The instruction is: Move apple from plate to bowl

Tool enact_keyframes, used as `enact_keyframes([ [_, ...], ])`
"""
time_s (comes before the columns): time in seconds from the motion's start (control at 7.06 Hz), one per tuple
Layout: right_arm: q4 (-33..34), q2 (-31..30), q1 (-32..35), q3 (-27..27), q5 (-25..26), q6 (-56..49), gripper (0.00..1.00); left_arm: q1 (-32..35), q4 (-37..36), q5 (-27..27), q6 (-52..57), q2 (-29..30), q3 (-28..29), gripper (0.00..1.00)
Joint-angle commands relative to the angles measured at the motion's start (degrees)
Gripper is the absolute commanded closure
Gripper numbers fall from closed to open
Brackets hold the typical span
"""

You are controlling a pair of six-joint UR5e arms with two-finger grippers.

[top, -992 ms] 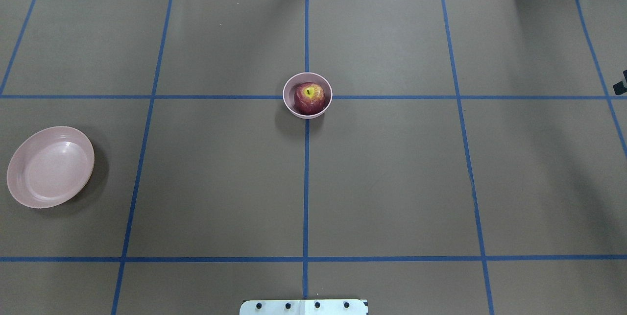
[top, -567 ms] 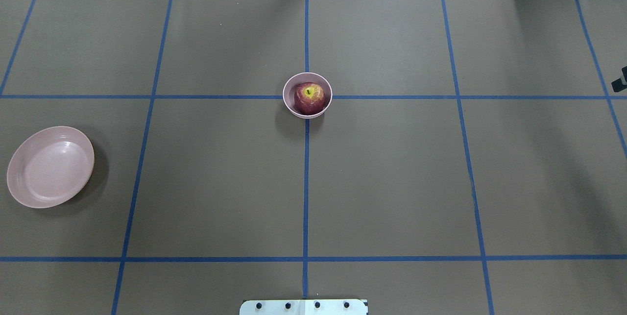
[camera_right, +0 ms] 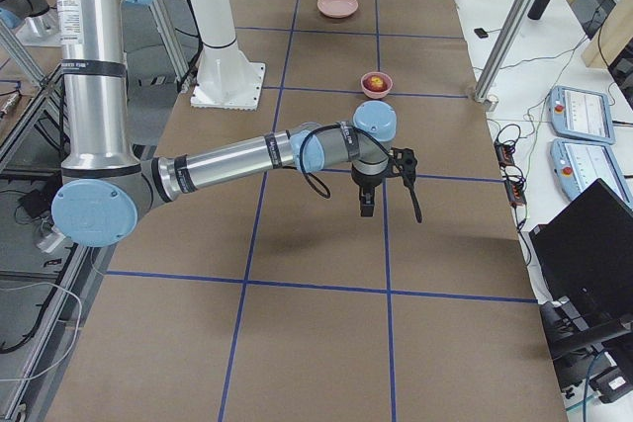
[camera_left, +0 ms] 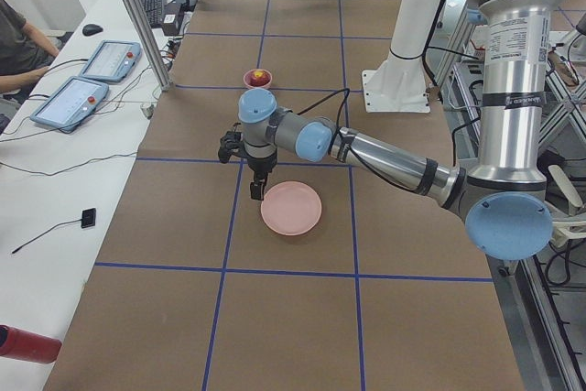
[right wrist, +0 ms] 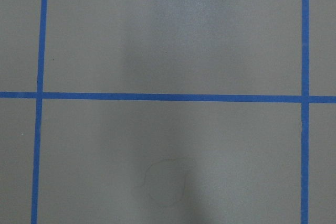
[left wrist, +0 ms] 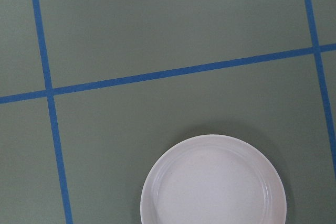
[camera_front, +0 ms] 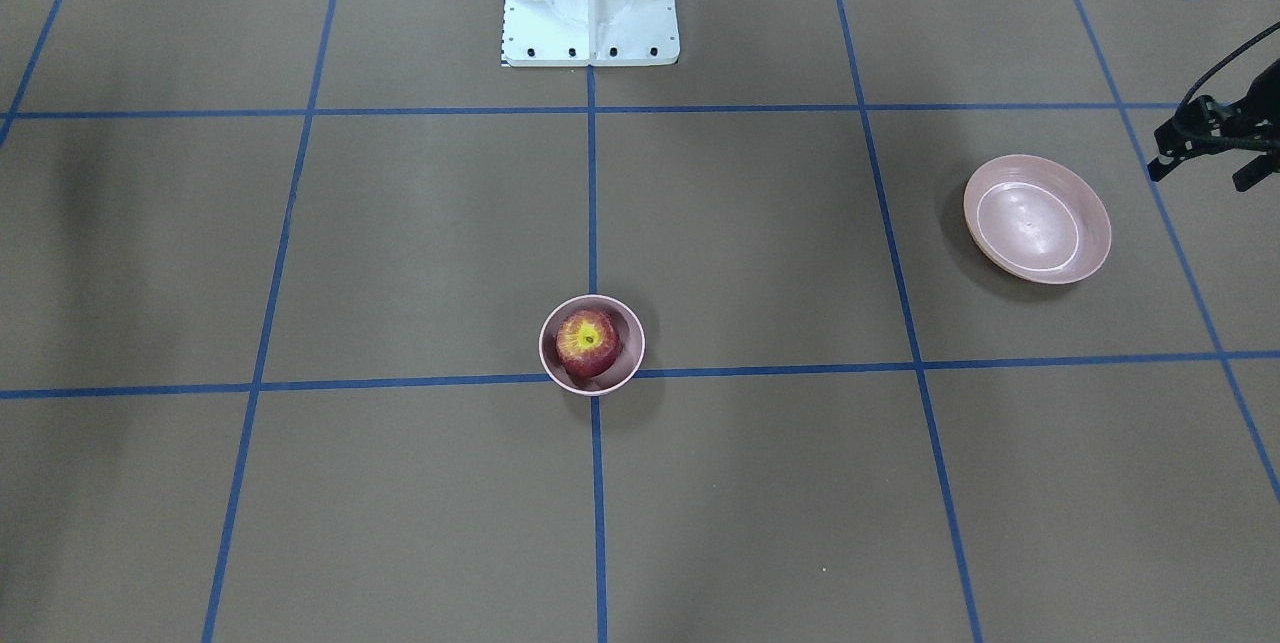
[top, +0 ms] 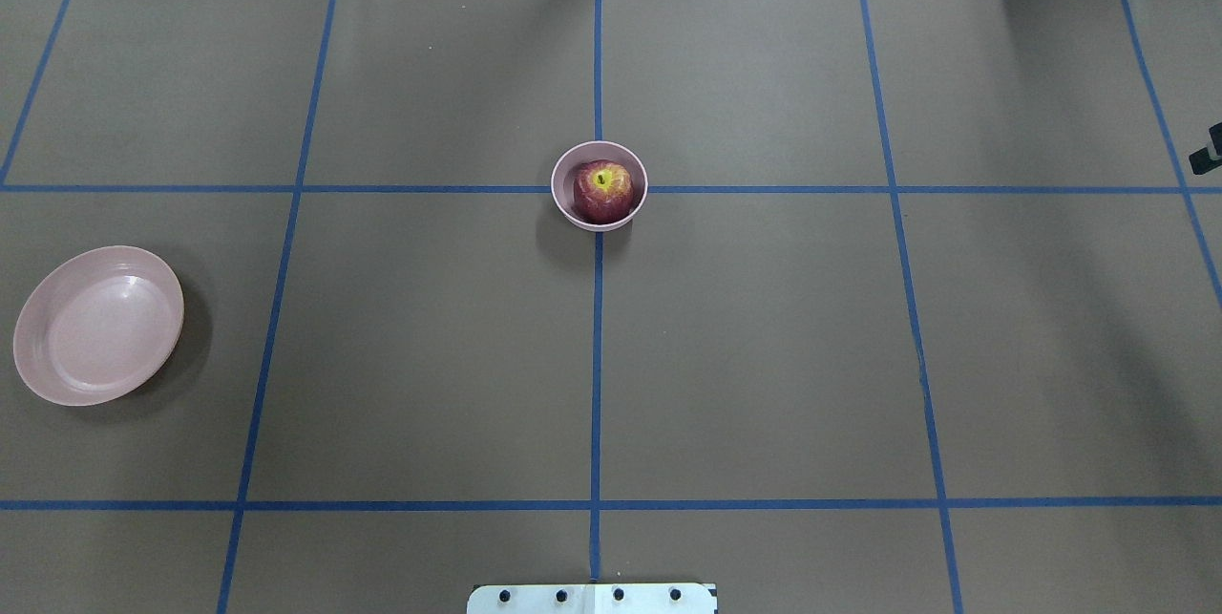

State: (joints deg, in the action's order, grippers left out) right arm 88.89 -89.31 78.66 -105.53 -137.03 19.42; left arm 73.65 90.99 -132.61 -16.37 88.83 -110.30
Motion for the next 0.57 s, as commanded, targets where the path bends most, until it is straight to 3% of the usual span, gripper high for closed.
enact_keyframes([
  [0.0,0.05,0.01,0.0,-0.12,0.01,0.09,0.0,0.01,-0.03,0.15,-0.24,0.38,-0.09,0.02],
  [0.43,-0.04,0.01,0.0,-0.03,0.1,0.09,0.0,0.01,-0.03,0.07,-0.24,0.47,-0.18,0.02],
])
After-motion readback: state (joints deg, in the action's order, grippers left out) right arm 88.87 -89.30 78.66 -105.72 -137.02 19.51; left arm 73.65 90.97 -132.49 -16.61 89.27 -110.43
